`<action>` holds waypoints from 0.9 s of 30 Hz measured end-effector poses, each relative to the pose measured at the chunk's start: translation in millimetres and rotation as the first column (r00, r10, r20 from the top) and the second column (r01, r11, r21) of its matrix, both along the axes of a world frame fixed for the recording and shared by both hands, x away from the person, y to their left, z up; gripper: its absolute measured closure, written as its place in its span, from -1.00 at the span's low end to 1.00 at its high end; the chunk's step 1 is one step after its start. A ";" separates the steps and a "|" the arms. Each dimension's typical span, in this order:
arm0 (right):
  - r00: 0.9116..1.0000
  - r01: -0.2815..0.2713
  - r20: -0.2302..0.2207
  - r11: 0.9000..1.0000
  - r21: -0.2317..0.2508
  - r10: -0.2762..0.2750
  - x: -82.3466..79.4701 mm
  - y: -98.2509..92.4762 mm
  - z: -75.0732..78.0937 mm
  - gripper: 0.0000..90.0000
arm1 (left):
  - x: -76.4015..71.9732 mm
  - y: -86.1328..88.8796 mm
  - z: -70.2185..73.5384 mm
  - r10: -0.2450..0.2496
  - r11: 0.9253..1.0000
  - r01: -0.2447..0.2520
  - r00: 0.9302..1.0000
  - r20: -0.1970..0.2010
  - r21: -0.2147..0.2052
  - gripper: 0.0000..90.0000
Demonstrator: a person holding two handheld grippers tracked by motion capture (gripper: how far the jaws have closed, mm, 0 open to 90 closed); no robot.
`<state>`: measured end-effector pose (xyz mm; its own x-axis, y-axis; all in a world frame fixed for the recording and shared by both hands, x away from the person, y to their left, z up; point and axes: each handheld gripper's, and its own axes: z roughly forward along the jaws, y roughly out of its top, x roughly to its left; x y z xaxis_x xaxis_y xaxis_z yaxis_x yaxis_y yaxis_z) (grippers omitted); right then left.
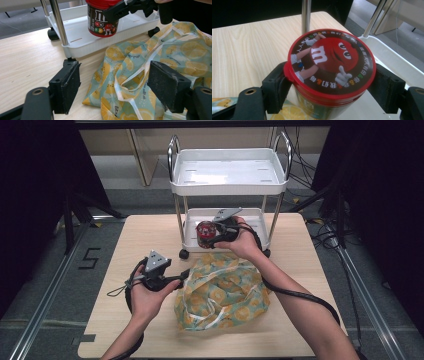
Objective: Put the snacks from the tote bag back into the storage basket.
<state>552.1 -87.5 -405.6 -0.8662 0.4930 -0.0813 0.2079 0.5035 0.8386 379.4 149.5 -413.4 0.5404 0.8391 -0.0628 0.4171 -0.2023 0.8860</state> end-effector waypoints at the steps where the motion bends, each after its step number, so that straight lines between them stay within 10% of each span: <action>1: 1.000 0.000 0.000 1.000 0.000 0.000 0.0 0.0 0.0 -0.43 | 0.0 -0.5 -0.3 0.003 1.000 -0.003 1.000 -0.002 -0.008 -0.44; 27: 1.000 -0.002 0.009 1.000 -0.001 0.002 9.4 8.4 3.0 -0.43 | 0.1 1.1 1.2 0.006 1.000 -0.006 1.000 0.006 -0.007 -0.44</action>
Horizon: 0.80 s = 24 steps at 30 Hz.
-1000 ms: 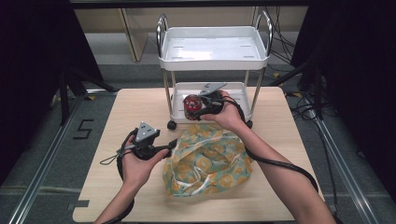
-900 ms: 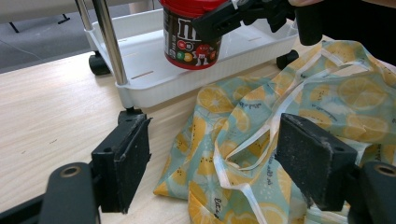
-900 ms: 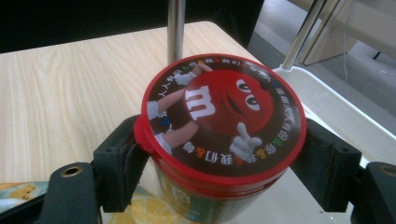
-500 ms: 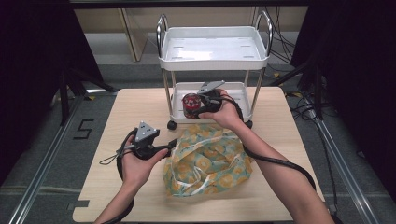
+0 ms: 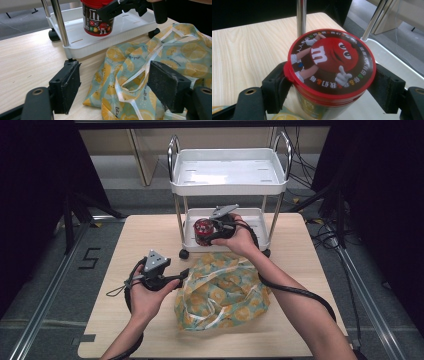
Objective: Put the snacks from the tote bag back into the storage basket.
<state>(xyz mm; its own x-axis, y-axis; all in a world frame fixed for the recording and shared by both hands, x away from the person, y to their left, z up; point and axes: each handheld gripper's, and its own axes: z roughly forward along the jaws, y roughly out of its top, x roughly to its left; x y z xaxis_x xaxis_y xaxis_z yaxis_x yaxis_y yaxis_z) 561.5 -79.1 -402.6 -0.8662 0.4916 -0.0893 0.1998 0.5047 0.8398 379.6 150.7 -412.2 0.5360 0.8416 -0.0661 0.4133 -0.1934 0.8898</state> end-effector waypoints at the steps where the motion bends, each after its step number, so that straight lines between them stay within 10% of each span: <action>1: 1.000 0.001 -0.007 1.000 0.000 -0.001 -0.2 0.8 0.1 -0.43 | -0.1 0.0 0.1 -0.001 1.000 0.001 1.000 0.001 0.000 -0.44; 24: 1.000 -0.007 -0.006 1.000 -0.013 0.007 5.4 11.2 -0.3 -0.43 | -0.2 0.8 -0.3 0.000 1.000 0.000 1.000 -0.002 -0.003 -0.44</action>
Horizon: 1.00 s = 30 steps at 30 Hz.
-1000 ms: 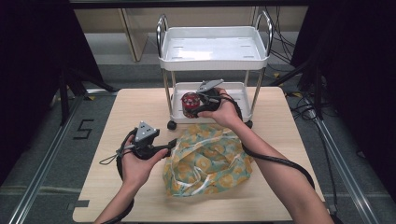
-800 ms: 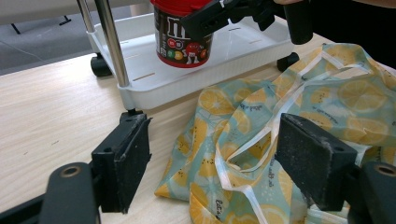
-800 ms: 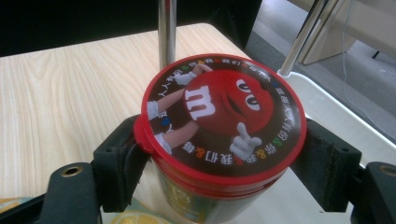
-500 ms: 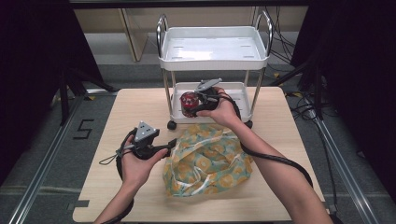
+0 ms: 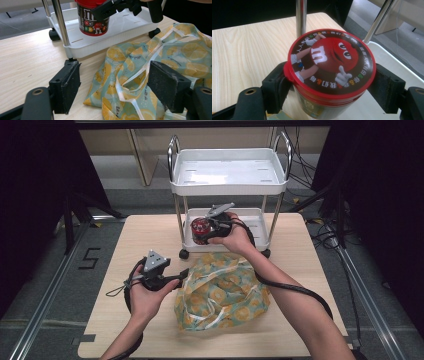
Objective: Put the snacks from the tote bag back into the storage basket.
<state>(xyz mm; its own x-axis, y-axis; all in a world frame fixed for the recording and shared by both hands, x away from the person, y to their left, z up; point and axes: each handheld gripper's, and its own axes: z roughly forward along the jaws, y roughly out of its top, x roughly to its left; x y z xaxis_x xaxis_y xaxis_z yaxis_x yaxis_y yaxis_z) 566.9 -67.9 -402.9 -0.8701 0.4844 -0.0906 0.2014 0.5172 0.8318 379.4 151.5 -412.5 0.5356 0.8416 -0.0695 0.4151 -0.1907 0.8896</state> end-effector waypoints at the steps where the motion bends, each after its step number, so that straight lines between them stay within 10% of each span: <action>1: 1.000 0.002 0.001 1.000 0.002 -0.002 0.1 0.9 -0.6 -0.43 | 0.1 0.3 0.2 -0.002 1.000 0.002 1.000 0.003 0.004 -0.44; 30: 0.999 0.021 -0.028 1.000 -0.008 -0.021 6.0 10.4 -3.3 -0.43 | 0.3 0.5 0.0 -0.003 1.000 0.003 1.000 0.001 0.010 -0.44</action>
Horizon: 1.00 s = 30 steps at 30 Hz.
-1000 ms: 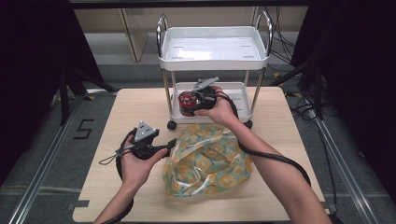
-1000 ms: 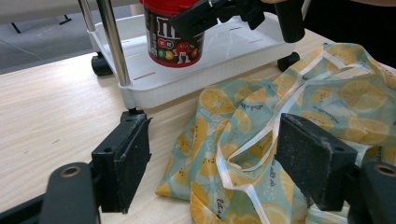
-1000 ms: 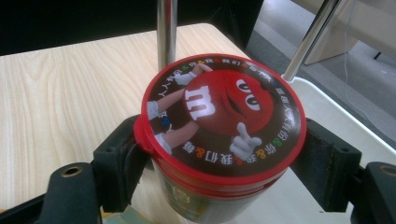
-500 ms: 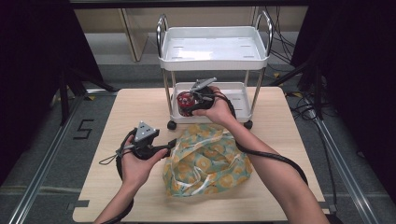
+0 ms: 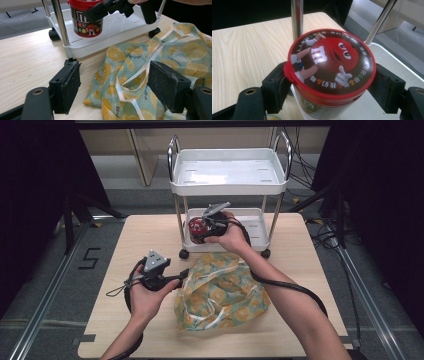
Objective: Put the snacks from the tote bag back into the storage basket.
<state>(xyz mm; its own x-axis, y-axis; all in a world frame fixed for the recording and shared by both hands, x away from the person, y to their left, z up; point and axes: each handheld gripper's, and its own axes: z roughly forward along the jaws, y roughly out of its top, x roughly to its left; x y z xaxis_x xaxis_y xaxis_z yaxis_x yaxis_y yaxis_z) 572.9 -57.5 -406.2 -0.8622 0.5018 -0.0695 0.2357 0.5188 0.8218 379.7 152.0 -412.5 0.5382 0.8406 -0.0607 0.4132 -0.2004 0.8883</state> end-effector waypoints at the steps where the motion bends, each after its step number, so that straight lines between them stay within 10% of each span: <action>1: 1.000 0.001 0.000 1.000 0.002 -0.001 0.0 0.3 -0.1 -0.43 | -0.1 0.0 -0.1 0.001 1.000 -0.001 1.000 -0.001 -0.004 -0.44; 30: 1.000 -0.011 -0.029 1.000 0.003 0.011 8.6 6.6 -13.1 -0.43 | -0.2 -0.2 -0.2 0.007 1.000 -0.007 1.000 -0.006 -0.011 -0.44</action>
